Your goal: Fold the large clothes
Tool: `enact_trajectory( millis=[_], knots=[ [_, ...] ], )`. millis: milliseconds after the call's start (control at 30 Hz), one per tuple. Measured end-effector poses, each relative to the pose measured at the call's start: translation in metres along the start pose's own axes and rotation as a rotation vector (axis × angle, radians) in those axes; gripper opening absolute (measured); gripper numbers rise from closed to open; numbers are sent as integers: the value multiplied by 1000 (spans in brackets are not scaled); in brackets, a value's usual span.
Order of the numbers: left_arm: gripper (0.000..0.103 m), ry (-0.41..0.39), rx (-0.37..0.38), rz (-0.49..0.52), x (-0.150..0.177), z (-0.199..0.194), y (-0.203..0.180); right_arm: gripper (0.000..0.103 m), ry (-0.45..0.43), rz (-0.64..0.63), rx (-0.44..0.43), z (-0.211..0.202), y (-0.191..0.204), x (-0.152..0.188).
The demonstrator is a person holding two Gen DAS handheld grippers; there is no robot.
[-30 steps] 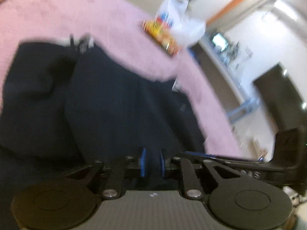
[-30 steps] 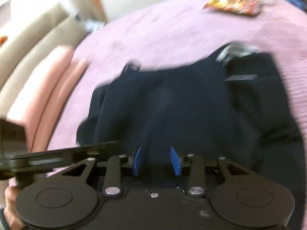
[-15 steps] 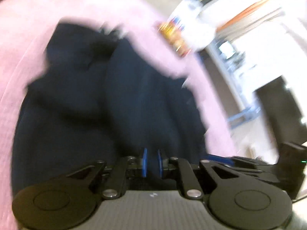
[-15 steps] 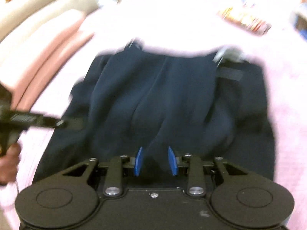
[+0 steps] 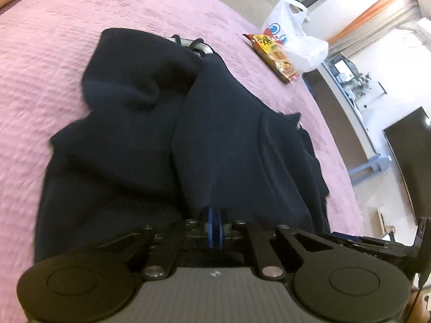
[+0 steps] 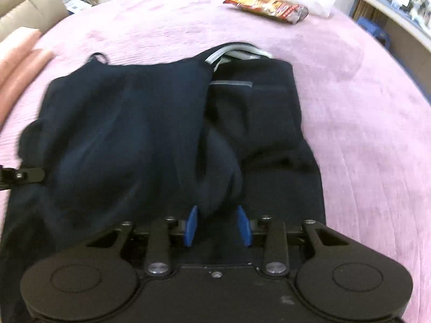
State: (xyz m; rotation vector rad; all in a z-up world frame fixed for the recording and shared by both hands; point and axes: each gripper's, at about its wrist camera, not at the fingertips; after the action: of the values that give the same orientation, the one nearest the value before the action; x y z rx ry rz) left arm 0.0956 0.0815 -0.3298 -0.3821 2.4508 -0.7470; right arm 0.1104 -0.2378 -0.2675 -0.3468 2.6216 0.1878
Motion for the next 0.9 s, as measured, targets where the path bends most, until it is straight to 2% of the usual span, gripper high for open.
enact_trajectory(
  millis=[67, 167, 300, 400, 467, 500, 533, 567, 633, 733, 900],
  knots=[
    [11, 26, -19, 4, 14, -15, 1, 42, 48, -2, -39, -17, -1, 16],
    [13, 62, -58, 8, 41, -41, 3, 43, 117, -35, -42, -38, -2, 45],
    [17, 88, -117, -24, 83, -81, 14, 65, 202, 1, -128, -60, 3, 86],
    [19, 102, -182, -64, 116, -108, 17, 65, 228, -34, -145, -60, 14, 112],
    [19, 95, -231, -98, 138, -120, 18, 65, 244, -66, -123, -55, 25, 123],
    [19, 87, -252, -117, 146, -122, 15, 60, 231, -114, -77, -53, 32, 129],
    [19, 77, -280, -135, 154, -127, 13, 50, 219, -167, -19, -54, 39, 135],
    [20, 67, -310, -150, 161, -131, 12, 39, 224, -219, 29, -56, 43, 142],
    [21, 42, -386, -173, 174, -141, 10, 13, 258, -241, 59, -57, 39, 151],
    [23, 5, -458, -210, 186, -155, 7, 8, 250, -209, 102, -77, 17, 168],
    [23, -22, -505, -278, 209, -171, 6, 9, 293, -93, 162, -116, -36, 213]
  ],
)
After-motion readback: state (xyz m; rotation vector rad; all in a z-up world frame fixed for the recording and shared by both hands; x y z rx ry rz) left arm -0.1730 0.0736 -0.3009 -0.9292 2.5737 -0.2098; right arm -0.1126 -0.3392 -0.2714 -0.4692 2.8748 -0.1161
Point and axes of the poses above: each gripper's, at about its wrist camera, not at the fingertips, and z roughly the way its jaws point, y to its left, x to its underside, and after that the axes turned 1 degree about -x, right-handed
